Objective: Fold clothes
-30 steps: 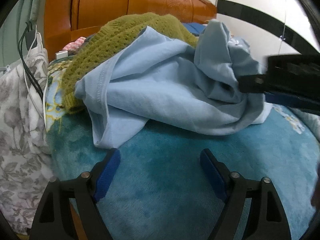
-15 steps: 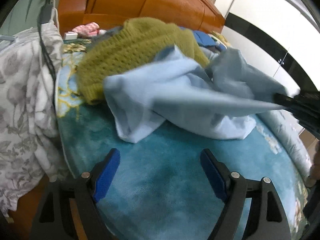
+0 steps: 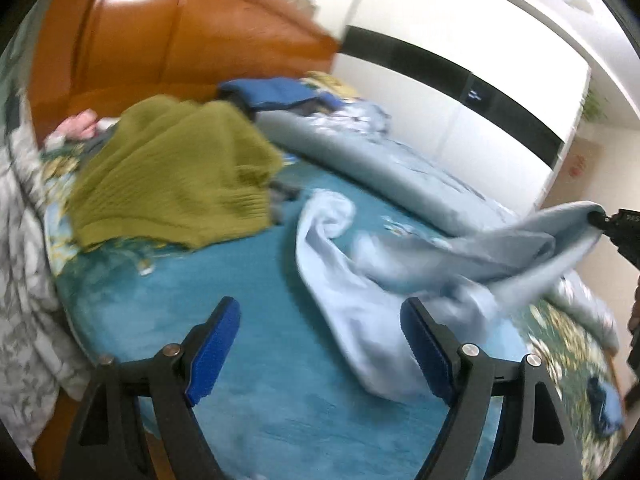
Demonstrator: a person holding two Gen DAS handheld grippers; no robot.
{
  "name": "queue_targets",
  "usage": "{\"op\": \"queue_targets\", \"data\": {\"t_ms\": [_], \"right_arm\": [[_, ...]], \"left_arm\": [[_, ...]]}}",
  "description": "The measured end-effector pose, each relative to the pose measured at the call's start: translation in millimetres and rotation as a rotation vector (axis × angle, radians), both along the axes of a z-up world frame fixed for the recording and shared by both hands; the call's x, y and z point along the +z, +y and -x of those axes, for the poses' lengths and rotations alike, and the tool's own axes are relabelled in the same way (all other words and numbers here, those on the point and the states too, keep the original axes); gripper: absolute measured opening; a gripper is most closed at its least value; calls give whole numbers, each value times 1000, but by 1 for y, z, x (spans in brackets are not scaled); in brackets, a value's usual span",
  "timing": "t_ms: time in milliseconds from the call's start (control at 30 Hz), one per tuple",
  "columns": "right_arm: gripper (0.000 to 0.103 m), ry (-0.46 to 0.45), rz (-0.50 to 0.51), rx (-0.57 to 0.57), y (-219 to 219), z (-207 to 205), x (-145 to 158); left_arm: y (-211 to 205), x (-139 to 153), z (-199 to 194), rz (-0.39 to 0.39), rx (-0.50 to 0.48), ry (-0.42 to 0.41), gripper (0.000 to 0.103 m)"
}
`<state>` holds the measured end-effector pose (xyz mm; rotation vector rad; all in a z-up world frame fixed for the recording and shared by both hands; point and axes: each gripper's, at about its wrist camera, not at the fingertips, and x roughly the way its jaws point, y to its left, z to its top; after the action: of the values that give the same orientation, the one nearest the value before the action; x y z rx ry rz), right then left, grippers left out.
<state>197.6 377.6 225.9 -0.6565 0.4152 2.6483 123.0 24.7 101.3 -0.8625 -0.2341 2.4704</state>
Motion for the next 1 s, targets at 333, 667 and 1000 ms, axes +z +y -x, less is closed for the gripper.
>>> {"op": "queue_targets", "data": {"t_ms": [333, 667, 1000], "right_arm": [[4, -128, 0, -323, 154, -156, -15], [4, -300, 114, -391, 202, -189, -123], [43, -360, -89, -375, 169, -214, -106]], "left_arm": [[101, -12, -20, 73, -174, -45, 83], [179, -64, -9, 99, -320, -221, 83], [214, -79, -17, 91, -386, -244, 82]]}}
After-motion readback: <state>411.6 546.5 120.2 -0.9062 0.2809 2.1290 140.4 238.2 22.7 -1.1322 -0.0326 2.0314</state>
